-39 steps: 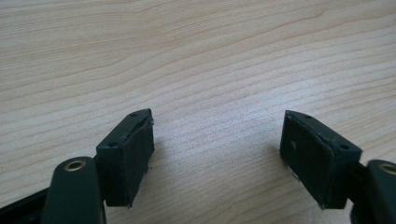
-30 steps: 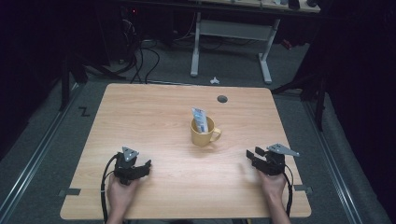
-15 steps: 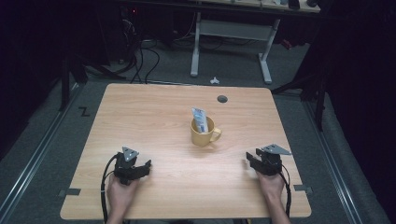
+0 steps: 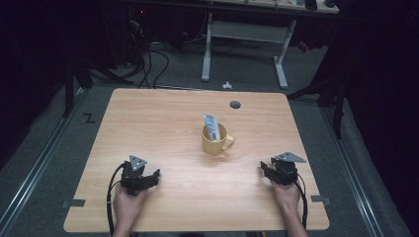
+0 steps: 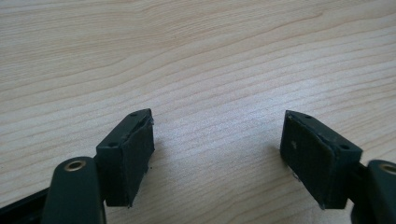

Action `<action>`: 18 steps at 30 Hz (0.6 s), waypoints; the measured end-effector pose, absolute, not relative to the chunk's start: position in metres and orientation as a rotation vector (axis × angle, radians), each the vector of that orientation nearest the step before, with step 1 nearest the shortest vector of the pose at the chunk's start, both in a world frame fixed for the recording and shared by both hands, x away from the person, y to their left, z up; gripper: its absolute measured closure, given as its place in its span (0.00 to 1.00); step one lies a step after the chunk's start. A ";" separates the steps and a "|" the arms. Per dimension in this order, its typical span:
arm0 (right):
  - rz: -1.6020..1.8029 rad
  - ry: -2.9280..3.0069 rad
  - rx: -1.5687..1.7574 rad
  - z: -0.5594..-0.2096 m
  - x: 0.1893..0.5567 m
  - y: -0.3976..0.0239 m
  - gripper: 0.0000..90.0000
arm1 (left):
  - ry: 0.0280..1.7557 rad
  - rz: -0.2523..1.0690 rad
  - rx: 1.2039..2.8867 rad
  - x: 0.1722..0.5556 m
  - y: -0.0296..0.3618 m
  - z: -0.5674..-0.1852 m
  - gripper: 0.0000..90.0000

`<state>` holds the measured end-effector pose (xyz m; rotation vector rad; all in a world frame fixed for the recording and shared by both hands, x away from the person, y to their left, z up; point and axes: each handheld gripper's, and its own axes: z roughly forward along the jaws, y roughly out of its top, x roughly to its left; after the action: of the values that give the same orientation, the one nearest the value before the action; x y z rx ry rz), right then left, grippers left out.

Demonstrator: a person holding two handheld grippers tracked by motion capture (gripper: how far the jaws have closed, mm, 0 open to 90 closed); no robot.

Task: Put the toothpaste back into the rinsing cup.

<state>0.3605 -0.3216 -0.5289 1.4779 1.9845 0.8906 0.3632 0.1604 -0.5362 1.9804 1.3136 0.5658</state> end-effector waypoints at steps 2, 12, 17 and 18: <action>0.860 1.997 1.485 -0.530 0.362 -0.321 0.52 | 1.313 0.566 1.981 0.363 0.160 -0.536 0.29; 0.861 2.016 1.485 -0.530 0.363 -0.320 0.48 | 1.313 0.565 1.981 0.363 0.160 -0.536 0.29; 0.861 2.018 1.485 -0.530 0.363 -0.320 0.47 | 1.313 0.565 1.980 0.363 0.161 -0.536 0.29; 0.862 2.018 1.485 -0.530 0.363 -0.320 0.47 | 1.313 0.565 1.981 0.363 0.161 -0.536 0.29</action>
<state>0.3635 -0.3203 -0.5300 1.4852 2.0180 0.8616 0.3628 0.1606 -0.5362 1.9808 1.3131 0.5647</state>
